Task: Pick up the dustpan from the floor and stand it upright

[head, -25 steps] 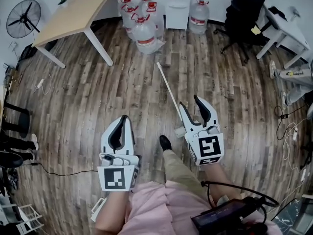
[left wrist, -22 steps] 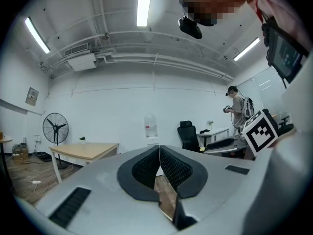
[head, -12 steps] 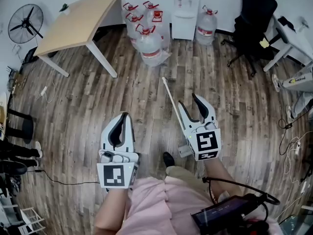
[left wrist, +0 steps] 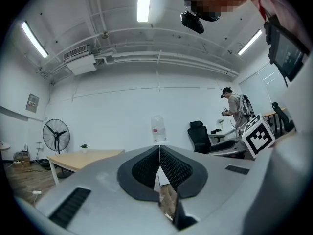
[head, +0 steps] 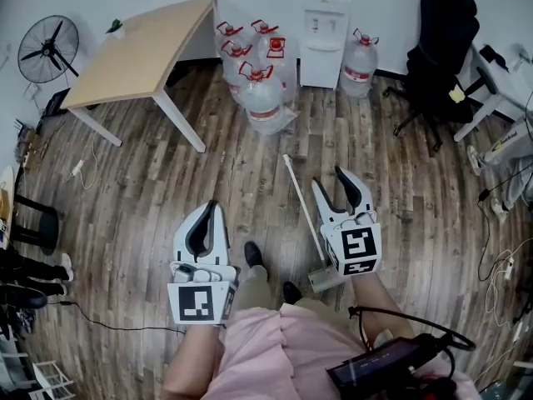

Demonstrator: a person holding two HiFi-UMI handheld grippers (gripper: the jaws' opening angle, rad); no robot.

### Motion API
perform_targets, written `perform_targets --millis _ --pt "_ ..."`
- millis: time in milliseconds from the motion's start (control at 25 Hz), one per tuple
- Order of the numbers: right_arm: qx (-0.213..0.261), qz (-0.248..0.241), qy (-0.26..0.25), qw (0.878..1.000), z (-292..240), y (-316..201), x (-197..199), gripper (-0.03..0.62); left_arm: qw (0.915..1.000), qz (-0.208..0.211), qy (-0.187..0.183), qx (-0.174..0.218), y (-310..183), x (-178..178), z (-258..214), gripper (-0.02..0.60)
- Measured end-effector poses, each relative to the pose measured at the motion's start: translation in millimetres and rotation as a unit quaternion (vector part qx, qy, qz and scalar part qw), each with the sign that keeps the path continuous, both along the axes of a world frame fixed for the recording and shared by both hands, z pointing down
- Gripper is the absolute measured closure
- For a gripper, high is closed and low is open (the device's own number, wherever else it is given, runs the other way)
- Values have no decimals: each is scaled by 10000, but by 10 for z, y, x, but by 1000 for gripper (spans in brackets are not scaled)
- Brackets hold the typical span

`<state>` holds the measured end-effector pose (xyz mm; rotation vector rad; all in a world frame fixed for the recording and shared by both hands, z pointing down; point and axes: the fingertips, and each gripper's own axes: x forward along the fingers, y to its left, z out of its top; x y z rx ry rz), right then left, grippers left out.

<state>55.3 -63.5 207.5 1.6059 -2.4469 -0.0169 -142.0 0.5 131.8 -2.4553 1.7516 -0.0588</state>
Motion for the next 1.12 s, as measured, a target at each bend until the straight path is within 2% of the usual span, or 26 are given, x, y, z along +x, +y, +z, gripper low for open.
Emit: perform_targets --millis 320,640,880,1120 --pt "-94 103 130 9998 74 -874 -460 399 9997 37 226 -19 -954 -557 91 568" --pt "122 444 199 9987 -174 -1743 -893 399 9985 409 310 168 -1964 -1025 -70 568" --pt "290 702 229 9968 -298 -2106 -992 399 9969 645 311 315 -2456 -1148 -149 568" --pt "216 806 310 9960 -255 -2294 -935 401 9959 821 341 181 -2684 -1107 -54 568"
